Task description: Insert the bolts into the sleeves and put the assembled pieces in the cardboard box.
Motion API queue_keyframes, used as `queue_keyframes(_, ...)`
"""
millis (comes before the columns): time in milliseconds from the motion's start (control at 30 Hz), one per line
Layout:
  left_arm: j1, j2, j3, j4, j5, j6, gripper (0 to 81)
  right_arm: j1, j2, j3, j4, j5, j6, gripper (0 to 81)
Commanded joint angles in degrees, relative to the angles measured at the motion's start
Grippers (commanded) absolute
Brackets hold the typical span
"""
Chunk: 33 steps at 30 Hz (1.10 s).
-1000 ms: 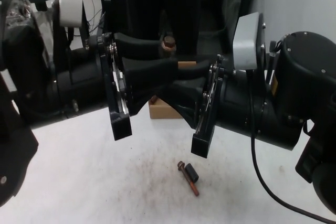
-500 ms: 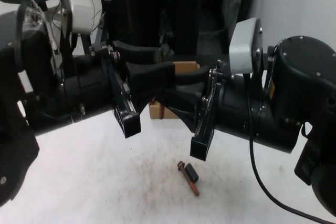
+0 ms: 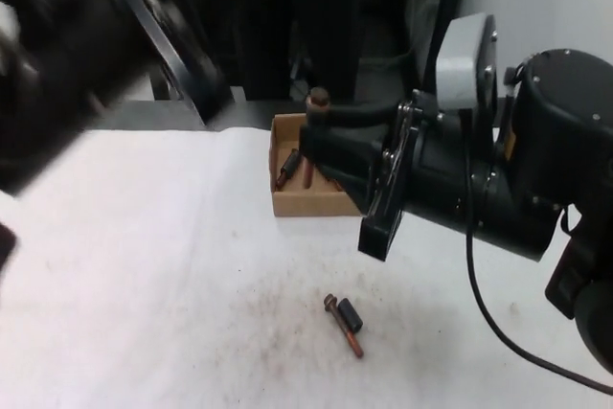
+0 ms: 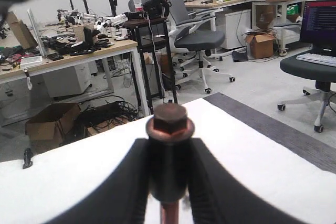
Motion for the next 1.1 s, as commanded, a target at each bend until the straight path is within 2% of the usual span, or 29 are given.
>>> queue_keyframes(0, -0.2, -2.0, -0.8, -0.9, -3.4, 0.2, 39.8, -0.3, -0.8, -0.6, -1.5, 0.1, -0.2, 0.6)
queue_keyframes(67, -0.2, -2.3, -0.8, 0.5, -3.9, 0.2, 39.8, -0.2, -0.8, -0.6, -1.4, 0.1, -0.2, 0.6)
queue_keyframes(100, -0.2, -2.4, -0.8, 1.9, -6.7, 0.2, 39.8, -0.2, -0.8, -0.6, -1.1, 0.1, -0.2, 0.6)
queue_keyframes(167, -0.2, -2.4, -0.8, 7.9, -14.7, 0.2, 39.8, -0.2, -0.8, -0.6, 0.2, 0.1, -0.1, 0.6)
queue_keyframes(200, -0.2, -2.4, -0.8, 12.1, -21.4, 0.2, 39.8, -0.3, -0.8, -0.6, 1.5, 1.1, 0.7, 0.6)
queue_keyframes(300, -0.2, -2.3, -0.8, 27.4, -35.7, 0.2, 39.8, -0.5, -0.8, -1.9, 9.3, 6.9, 4.7, 0.6)
queue_keyframes(367, -0.2, -1.9, -0.8, 38.3, -38.8, -1.5, 39.8, -1.3, -0.5, -5.3, 18.2, 9.8, 4.8, 0.6)
queue_keyframes(433, -0.2, -1.0, -0.8, 48.5, -37.3, -3.9, 39.8, -2.8, 1.1, -10.0, 27.2, 12.3, 4.8, 0.6)
queue_keyframes(500, -0.2, 0.8, -0.8, 55.5, -31.4, -5.5, 39.8, -4.7, 3.8, -15.0, 33.0, 12.5, 4.8, 0.6)
queue_keyframes(600, -0.2, 4.1, -0.8, 59.8, -22.2, -7.5, 39.8, -7.5, 10.5, -23.7, 41.4, 13.8, 5.0, 0.6)
queue_keyframes(767, -0.2, 8.7, -0.8, 60.8, -11.9, -11.7, 39.8, -10.1, 24.1, -39.2, 57.6, 16.6, 5.0, 0.6)
queue_keyframes(867, -0.2, 10.2, -0.8, 60.8, -8.6, -12.9, 39.8, -10.3, 32.2, -47.9, 63.9, 16.8, 5.0, 0.6)
queue_keyframes(1067, -0.2, 10.4, -0.8, 60.8, -8.0, -13.2, 39.8, -10.3, 45.2, -60.7, 69.0, 17.0, 5.0, 0.6)
